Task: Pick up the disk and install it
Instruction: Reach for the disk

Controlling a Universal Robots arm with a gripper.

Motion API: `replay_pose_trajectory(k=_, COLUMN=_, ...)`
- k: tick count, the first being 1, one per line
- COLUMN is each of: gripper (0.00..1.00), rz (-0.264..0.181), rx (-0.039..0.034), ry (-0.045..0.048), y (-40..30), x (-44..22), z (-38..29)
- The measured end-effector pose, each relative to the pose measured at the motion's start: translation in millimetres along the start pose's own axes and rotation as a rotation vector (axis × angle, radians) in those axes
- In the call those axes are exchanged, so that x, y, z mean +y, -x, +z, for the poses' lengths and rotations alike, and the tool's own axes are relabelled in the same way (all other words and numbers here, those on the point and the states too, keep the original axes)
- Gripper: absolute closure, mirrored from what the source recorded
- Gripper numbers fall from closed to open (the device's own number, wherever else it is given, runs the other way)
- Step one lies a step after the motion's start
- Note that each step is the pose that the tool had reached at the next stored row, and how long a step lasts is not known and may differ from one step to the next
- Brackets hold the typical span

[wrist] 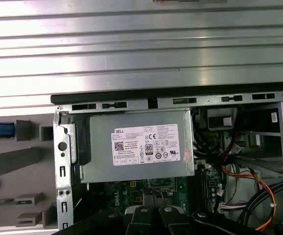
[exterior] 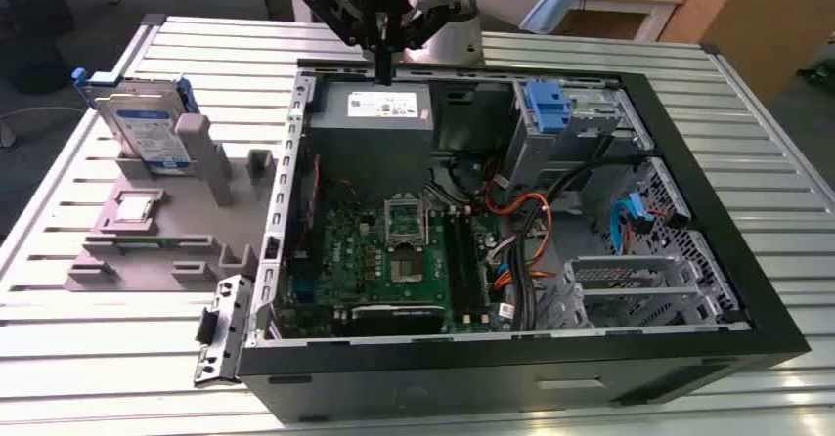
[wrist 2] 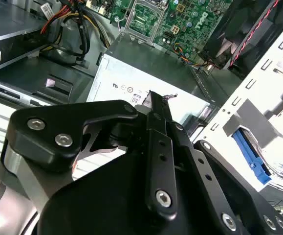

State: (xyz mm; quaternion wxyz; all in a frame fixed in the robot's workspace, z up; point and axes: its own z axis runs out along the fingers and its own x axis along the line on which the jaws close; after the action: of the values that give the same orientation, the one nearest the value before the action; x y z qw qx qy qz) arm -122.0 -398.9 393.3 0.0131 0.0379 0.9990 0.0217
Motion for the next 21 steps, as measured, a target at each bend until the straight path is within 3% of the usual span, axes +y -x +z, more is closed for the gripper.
replay_pose_trajectory(k=13, gripper=0.89, rz=0.0, rx=0.0, ry=-0.0001, y=-0.9, x=0.0, z=0.0)
replay_pose_trajectory(k=21, gripper=0.89, rz=0.0, rx=-0.0001, ry=0.0, y=-11.4, x=-0.8, z=0.0)
